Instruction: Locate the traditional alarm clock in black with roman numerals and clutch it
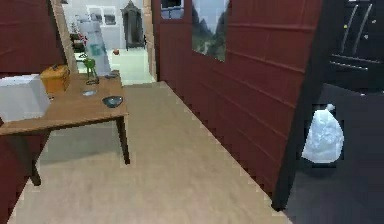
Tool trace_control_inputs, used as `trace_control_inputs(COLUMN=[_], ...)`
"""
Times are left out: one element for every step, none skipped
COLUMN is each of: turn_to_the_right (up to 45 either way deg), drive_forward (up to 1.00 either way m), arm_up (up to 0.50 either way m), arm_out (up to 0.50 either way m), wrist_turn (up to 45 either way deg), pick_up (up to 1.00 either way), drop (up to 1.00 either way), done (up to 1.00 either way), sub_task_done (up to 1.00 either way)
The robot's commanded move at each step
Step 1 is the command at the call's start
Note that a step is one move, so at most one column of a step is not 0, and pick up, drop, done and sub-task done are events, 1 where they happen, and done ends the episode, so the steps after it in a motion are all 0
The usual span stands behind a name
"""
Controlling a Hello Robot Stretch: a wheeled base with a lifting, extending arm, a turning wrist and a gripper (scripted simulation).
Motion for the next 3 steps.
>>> trace_control_inputs(turn_to_the_right=[0.0,0.0,-21.0], drive_forward=[1.00,0.60,0.00], arm_up=[0.00,0.00,0.00], arm_out=[0.00,0.00,0.00], wrist_turn=[0.0,0.0,0.0], pick_up=[0.00,0.00,0.00], drop=[0.00,0.00,0.00], done=[0.00,0.00,0.00], sub_task_done=[0.00,0.00,0.00])
